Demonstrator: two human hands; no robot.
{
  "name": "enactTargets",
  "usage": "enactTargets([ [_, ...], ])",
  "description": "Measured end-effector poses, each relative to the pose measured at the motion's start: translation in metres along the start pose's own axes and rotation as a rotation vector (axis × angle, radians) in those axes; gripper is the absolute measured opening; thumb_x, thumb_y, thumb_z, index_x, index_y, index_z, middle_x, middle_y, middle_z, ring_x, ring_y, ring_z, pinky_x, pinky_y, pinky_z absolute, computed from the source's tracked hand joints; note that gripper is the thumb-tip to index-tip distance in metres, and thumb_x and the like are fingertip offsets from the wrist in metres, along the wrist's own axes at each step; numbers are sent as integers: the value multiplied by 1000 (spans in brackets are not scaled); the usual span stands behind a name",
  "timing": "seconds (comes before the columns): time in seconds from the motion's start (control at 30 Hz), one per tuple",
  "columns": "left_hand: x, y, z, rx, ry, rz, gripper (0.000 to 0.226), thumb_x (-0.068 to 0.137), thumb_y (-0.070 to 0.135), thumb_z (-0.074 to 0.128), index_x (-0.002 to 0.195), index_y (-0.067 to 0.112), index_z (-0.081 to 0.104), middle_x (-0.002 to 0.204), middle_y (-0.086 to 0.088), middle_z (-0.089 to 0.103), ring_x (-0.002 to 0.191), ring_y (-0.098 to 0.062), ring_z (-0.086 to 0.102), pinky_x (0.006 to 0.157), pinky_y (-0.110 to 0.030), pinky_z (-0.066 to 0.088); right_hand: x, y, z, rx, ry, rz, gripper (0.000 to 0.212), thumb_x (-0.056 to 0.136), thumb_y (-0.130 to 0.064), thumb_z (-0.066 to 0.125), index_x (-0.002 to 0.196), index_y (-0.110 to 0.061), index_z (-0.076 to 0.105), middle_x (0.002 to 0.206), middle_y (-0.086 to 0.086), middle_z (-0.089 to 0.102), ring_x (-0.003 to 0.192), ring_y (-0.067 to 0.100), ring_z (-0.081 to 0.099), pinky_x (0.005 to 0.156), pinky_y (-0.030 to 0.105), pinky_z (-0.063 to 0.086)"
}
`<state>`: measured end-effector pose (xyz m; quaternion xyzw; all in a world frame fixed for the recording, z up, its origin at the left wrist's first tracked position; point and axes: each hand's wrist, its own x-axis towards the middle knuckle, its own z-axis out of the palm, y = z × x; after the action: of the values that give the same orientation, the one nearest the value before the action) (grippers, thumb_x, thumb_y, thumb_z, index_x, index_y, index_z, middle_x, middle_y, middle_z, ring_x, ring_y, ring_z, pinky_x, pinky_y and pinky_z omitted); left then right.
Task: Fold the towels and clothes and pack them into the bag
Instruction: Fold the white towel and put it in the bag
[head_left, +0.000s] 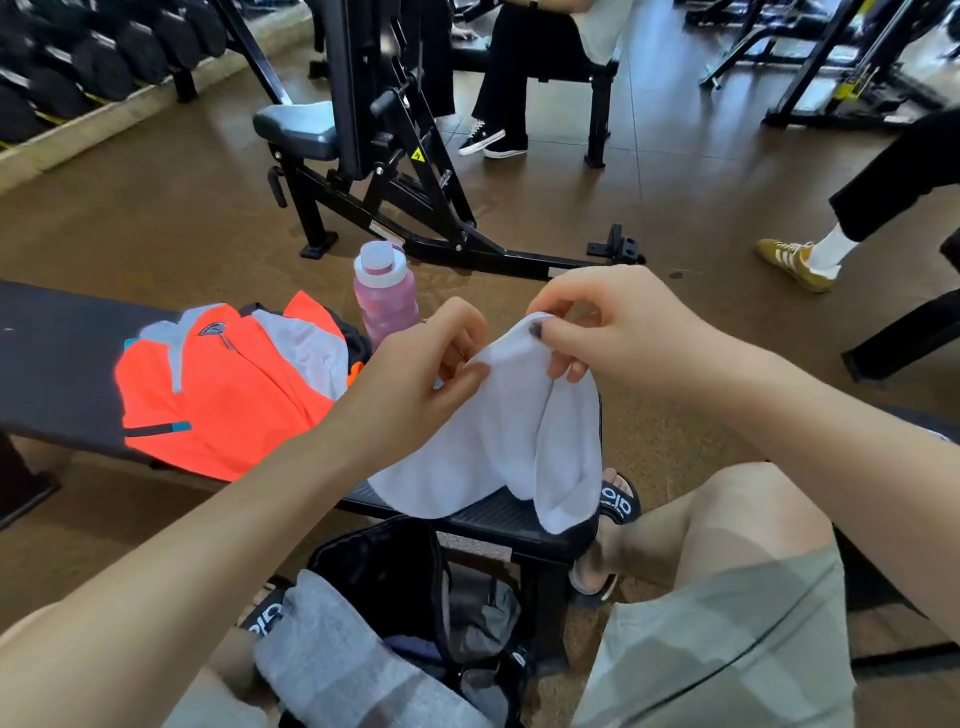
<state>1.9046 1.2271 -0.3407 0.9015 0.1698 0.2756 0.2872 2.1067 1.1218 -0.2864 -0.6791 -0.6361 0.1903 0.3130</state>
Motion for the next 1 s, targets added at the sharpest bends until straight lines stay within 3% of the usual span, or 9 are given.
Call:
enactTargets([
  [0.1, -2, -1, 4, -53, -18, 0, 16, 93, 3, 66, 100, 14, 56, 90, 3, 59, 82, -18, 58, 69, -23, 46, 0, -1, -4, 13, 21, -32, 13, 99, -9, 60, 94, -13, 72, 86, 3, 71, 65, 15, 75, 60, 36, 62],
  [0.27, -7, -6, 12, 11, -3, 35, 10, 95, 6, 64, 95, 13, 56, 87, 2, 55, 80, -16, 56, 70, -27, 48, -1, -4, -2, 32, 84, -91, 12, 99, -8, 60, 95, -9, 72, 85, 4, 69, 64, 16, 74, 57, 38, 61],
  [0.37, -12, -16, 17, 127, -51, 79, 21, 99, 14, 57, 84, 16, 44, 78, 7, 43, 72, -11, 45, 63, -28, 38, -1, -4, -3, 43, 137, -105, 14, 99, -6, 58, 93, -9, 71, 83, 4, 67, 63, 17, 73, 58, 38, 61],
  [0.47, -22, -29, 21, 312, -144, 128, 29, 102, 28, 51, 79, 22, 35, 77, 6, 40, 68, -18, 45, 57, -38, 40, 1, -4, -9, 58, 186, -95, 14, 100, -7, 57, 94, -9, 70, 82, 4, 66, 64, 17, 72, 59, 34, 61],
  [0.6, -37, -49, 29, 477, -237, 238, 33, 102, 32, 48, 75, 12, 48, 79, -3, 48, 65, -28, 49, 54, -37, 36, 3, -6, -14, 73, 240, -90, 13, 99, -8, 58, 94, -9, 69, 81, 1, 66, 65, 16, 72, 60, 27, 59],
  [0.73, -55, -66, 33, 610, -301, 215, 39, 101, 36, 40, 76, 11, 56, 82, -7, 52, 63, -31, 54, 51, -36, 37, 6, -1, -21, 53, 323, -48, 12, 98, -9, 58, 94, -9, 69, 81, 2, 66, 64, 15, 70, 60, 23, 57],
  [0.87, -61, -75, 10, 551, -241, 69, 33, 101, 42, 31, 90, 17, 51, 89, -2, 48, 72, -29, 58, 51, -39, 49, 10, 19, -28, 11, 341, 63, 13, 98, -12, 57, 93, -13, 68, 80, 1, 68, 63, 12, 70, 59, 23, 58],
  [1.0, -50, -74, -26, 414, -132, 41, 19, 103, 39, 32, 97, 24, 40, 95, 6, 33, 76, -18, 40, 64, -33, 40, 13, 51, -31, 12, 297, 256, 13, 99, -14, 55, 96, -12, 67, 82, 10, 71, 66, 18, 74, 66, 36, 64],
])
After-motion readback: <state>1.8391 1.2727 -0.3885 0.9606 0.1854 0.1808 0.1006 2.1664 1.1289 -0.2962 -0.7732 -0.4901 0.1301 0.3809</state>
